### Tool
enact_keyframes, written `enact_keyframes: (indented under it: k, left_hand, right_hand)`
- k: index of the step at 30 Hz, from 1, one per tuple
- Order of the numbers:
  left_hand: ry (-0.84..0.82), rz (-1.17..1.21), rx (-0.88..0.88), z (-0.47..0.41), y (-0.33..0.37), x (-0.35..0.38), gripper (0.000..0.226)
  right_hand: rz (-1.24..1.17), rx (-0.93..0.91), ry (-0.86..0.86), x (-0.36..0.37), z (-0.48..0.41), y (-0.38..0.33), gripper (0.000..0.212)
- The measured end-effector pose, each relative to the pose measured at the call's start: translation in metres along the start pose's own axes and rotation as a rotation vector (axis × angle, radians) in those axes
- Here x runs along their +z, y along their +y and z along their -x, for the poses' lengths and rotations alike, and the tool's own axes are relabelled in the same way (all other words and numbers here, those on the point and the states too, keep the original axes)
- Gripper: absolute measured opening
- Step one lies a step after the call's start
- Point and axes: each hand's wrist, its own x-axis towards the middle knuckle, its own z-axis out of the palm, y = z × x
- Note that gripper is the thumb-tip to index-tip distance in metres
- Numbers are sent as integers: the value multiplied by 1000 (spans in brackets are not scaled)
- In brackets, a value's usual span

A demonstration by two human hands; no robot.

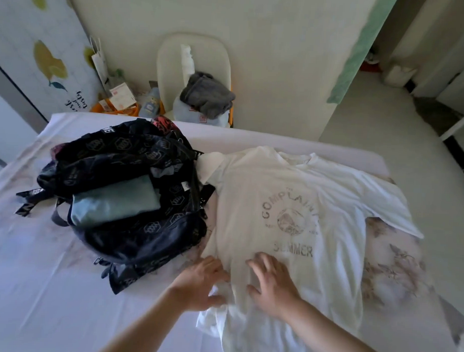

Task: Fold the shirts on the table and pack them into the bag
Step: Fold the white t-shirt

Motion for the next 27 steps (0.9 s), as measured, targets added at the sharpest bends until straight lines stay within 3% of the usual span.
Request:
enact_keyframes:
  k: [2, 5, 10, 14, 17, 20, 23, 25, 27]
  left_hand:
    - [96, 35, 14, 14, -1, 1, 14]
    - [224, 33, -73, 35, -8, -5, 17]
    - [29, -89, -262, 72, -15, -4, 14]
    - [180, -53, -109, 56, 26, -1, 21]
    - [-9, -7, 1, 39, 71, 7, 26]
    - [-206, -117, 28, 32, 88, 30, 61]
    - [-164, -133, 16, 31, 89, 49, 67]
    - [-97, -114, 27, 32, 89, 54, 66]
    - [-55, -171, 52, 30, 93, 55, 73]
  right_hand:
    - [90, 16, -71, 5, 12, -2, 72]
    - [148, 58, -167, 5, 28, 2, 76]
    - [94, 110, -113, -5, 63, 4, 83]
    - [46, 172, -62, -17, 106, 22, 79]
    - [46, 201, -70, -26, 144, 44, 73]
    - [90, 191, -181, -23, 177, 68, 77]
    - [103, 137, -200, -13, 194, 94, 53]
    - [147, 142, -48, -9, 196, 112, 30]
    - [163, 190, 71, -13, 198, 126, 24]
